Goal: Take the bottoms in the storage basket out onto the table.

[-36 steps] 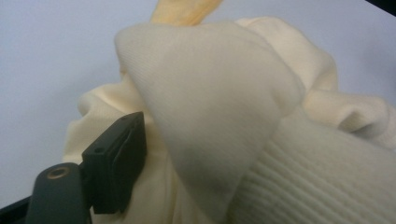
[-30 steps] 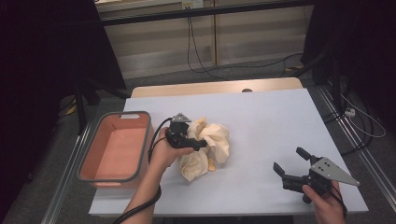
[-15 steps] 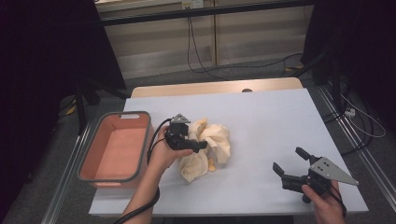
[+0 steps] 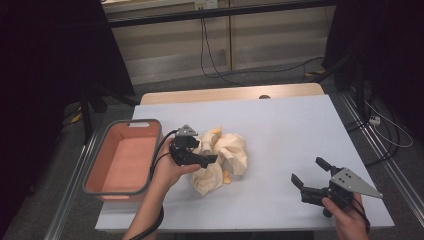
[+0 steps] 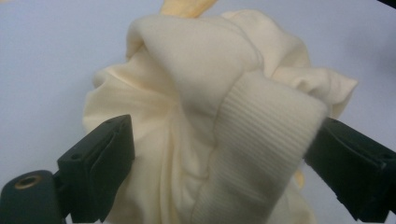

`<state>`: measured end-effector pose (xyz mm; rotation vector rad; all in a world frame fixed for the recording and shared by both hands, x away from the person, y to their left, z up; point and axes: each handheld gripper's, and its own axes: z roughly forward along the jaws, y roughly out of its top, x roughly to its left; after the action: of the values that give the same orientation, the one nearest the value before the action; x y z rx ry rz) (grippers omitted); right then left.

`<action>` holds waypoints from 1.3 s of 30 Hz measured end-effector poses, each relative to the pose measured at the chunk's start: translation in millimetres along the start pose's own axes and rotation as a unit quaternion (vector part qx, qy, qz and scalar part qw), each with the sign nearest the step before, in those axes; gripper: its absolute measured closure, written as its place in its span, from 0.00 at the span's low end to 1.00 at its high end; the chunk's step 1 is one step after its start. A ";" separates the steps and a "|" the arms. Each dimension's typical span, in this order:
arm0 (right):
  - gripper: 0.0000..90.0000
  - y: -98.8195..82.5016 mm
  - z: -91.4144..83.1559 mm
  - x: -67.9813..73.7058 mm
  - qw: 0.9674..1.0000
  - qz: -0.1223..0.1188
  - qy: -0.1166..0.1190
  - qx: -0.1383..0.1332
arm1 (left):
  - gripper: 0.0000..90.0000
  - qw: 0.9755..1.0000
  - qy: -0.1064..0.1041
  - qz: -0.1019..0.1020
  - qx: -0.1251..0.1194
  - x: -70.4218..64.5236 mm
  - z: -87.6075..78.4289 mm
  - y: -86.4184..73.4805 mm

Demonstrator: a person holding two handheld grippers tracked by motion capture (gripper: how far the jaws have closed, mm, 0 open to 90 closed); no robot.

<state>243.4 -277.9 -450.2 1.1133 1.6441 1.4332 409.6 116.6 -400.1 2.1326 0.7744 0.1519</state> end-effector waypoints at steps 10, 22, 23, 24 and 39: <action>0.03 0.3 -1.1 -0.3 1.000 0.003 0.000 0.000 | 0.11 1.000 -0.002 -0.003 -0.011 -1.2 -15.7 -11.4; 0.03 0.6 -1.5 0.0 1.000 0.003 -0.001 -0.002 | 0.11 0.999 -0.001 -0.010 -0.041 0.0 -35.7 -26.9; 0.03 0.7 -1.4 0.1 1.000 0.003 0.000 -0.002 | 0.11 0.999 0.002 -0.010 -0.044 0.3 -37.5 -28.4; 0.03 0.6 -1.2 0.3 1.000 0.002 0.001 -0.003 | 0.11 0.999 0.001 -0.011 -0.045 0.5 -39.2 -29.7; 0.03 0.5 -0.6 0.6 1.000 0.008 0.004 -0.003 | 0.11 0.997 0.005 -0.017 -0.077 0.9 -56.7 -53.2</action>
<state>242.7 -277.6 -449.6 1.1213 1.6390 1.4521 364.5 179.8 -404.0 1.9727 0.7799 0.1991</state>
